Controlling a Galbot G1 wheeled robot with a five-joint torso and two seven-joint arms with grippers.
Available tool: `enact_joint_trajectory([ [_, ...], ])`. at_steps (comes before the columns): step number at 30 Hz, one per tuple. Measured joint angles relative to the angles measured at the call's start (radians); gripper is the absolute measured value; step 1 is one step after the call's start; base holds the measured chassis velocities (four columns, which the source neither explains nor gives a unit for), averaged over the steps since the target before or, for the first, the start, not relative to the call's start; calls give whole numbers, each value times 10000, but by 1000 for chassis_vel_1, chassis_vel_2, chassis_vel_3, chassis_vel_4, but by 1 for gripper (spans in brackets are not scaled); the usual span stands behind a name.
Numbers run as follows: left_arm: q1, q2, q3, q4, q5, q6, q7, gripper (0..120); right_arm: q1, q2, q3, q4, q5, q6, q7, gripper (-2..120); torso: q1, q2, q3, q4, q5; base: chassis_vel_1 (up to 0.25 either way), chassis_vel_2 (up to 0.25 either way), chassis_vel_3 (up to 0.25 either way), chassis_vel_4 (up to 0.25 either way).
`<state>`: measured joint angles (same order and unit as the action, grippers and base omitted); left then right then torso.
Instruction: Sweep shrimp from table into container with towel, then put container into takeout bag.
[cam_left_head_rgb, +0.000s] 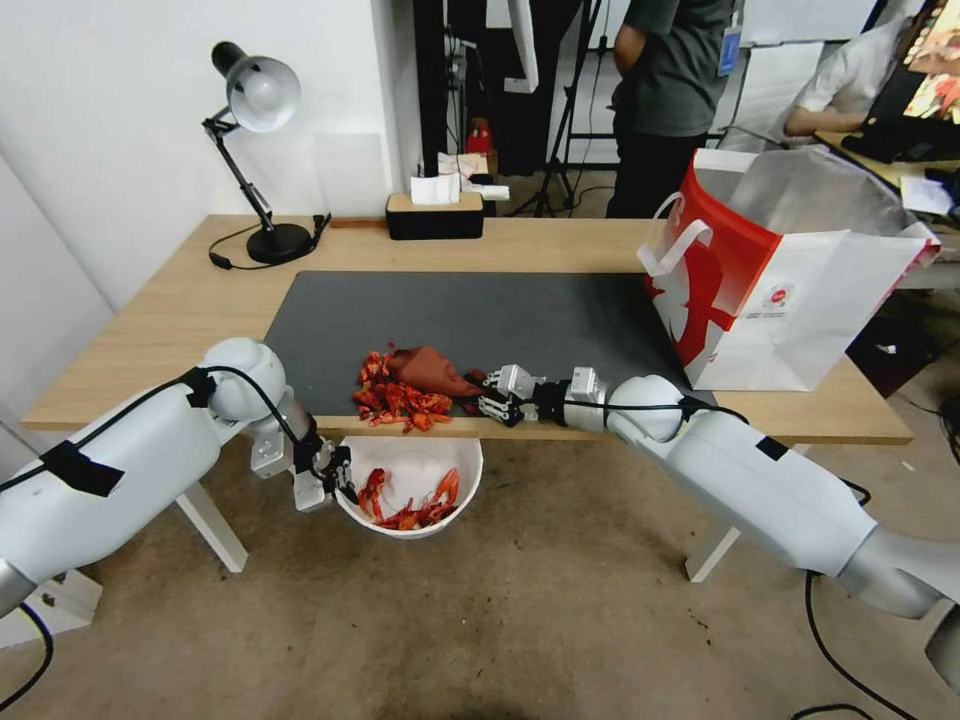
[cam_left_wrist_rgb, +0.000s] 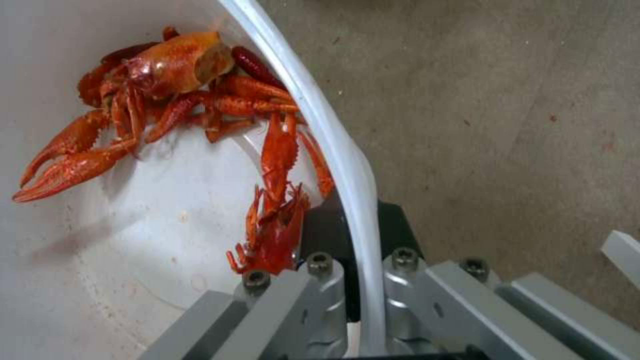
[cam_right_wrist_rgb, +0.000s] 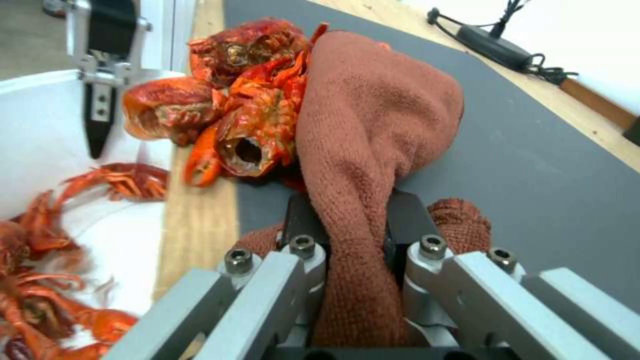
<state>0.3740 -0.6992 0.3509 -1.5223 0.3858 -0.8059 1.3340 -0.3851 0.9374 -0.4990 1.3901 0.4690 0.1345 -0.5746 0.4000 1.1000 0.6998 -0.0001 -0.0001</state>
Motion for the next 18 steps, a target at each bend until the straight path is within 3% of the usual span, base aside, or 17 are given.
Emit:
enact_joint_trajectory([
  [18,-6,6,8,41,27,-29,0,0,-537,-233,27,864,-52,-73,61,8,0,1,3,1,1,0,0,0,0],
])
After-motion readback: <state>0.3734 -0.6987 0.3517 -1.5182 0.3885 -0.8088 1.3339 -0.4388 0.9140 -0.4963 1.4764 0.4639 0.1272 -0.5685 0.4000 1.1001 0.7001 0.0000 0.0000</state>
